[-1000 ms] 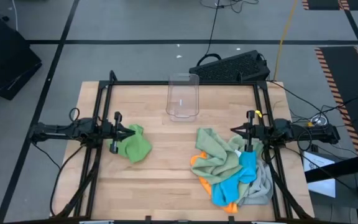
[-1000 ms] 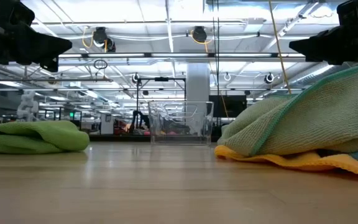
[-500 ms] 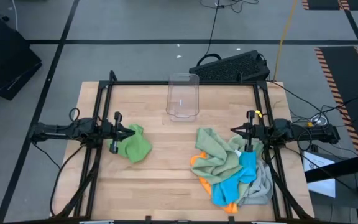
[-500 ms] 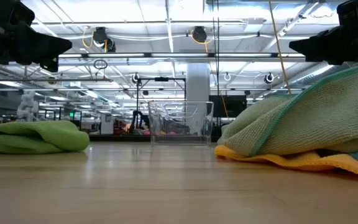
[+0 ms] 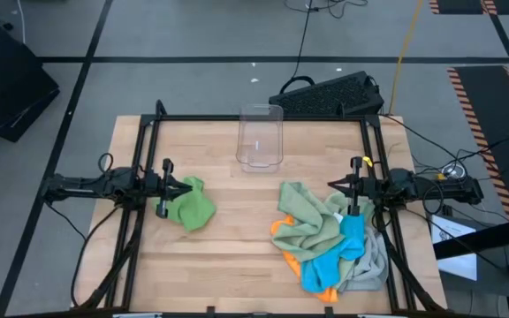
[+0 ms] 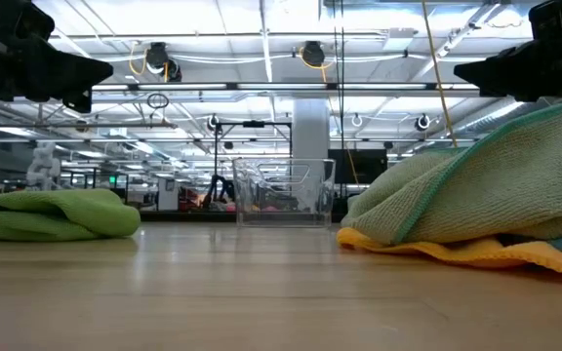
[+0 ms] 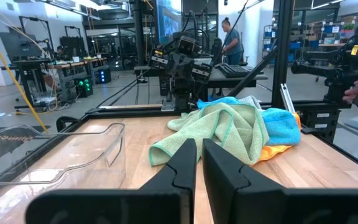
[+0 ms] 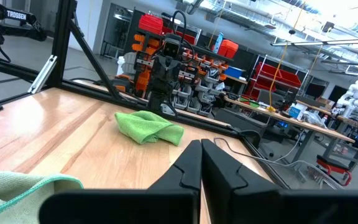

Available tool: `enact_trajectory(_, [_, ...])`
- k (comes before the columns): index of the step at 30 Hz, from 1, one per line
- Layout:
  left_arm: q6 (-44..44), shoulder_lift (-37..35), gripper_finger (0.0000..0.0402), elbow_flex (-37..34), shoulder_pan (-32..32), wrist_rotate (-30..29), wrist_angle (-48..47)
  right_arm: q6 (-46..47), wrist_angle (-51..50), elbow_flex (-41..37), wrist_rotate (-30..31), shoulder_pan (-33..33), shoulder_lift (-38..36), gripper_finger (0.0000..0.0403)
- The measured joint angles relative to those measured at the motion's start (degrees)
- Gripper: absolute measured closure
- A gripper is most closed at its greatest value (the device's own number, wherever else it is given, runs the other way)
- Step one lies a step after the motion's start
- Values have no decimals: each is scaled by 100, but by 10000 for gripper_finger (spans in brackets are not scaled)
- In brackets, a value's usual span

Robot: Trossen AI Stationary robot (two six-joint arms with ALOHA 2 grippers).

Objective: Fold microfiber towels

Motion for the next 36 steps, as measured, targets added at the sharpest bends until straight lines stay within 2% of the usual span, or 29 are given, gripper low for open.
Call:
enact_trajectory(25, [-4,-1,371,1,-2,-2,4,1,0,0,0,0,0,403])
enact_trajectory(30, [-464,-1,371,0,-2,-269,128,1,0,0,0,1,0,403])
enact_trajectory(36, [-456,0,371,61,2,-349,459,1,2,-1,0,1,0,403])
